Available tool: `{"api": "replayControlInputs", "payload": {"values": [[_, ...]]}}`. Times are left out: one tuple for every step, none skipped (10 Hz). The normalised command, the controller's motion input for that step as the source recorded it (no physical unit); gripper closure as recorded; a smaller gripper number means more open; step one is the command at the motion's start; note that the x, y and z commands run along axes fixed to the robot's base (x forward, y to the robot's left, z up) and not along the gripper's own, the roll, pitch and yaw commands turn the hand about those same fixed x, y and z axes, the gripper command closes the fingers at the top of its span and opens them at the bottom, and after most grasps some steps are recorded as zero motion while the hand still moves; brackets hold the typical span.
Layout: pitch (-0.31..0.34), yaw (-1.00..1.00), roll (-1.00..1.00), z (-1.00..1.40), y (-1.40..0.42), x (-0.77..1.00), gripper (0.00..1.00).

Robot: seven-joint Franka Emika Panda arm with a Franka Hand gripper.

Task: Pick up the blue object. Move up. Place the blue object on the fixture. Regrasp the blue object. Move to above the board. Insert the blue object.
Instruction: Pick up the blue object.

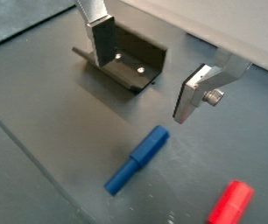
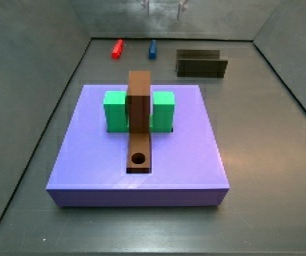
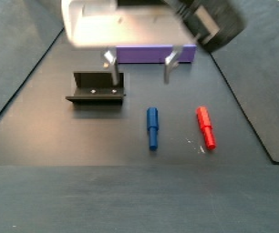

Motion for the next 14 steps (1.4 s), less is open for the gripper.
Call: {"api": "replayControlInputs", "payload": {"values": [[-0.037,-0.1,-0.27,-0.59,0.07,0.18,0.0],[0.0,-0.02,-0.33,-0.51,0.21,0.05,0.0],[0.0,-0.08,-0.31,-0.25,0.2,-0.08,0.0],[-0.01,-0.05,-0.32,-0.28,0.17,-0.04,0.0],[-0.013,-0.02,-0.32,-0.23,0.12,-0.01,0.0],[-0.05,0.0,-0.23,-0.08,0.07,-0.09,0.0],[-0.066,0.0,-0.22,-0.12,0.06,-0.03,0.0],[-0.064,0.01,-0.2,-0.23,0.01,-0.01,0.0],[-0.066,0.01,-0.19,-0.29,0.0,-0.12,0.0],[-0.119,0.0,-0.18,-0.33,0.0,-0.32,0.0],[-0.149,0.0,-0.13,-0.39,-0.01,-0.45,0.0],[-0.159,0.0,-0.1,-0.37,-0.08,-0.41,0.0],[-0.137,0.01,-0.01,-0.3,-0.23,-0.17,0.0],[-0.154,0.03,0.0,-0.29,-0.21,-0.02,0.0]]}}
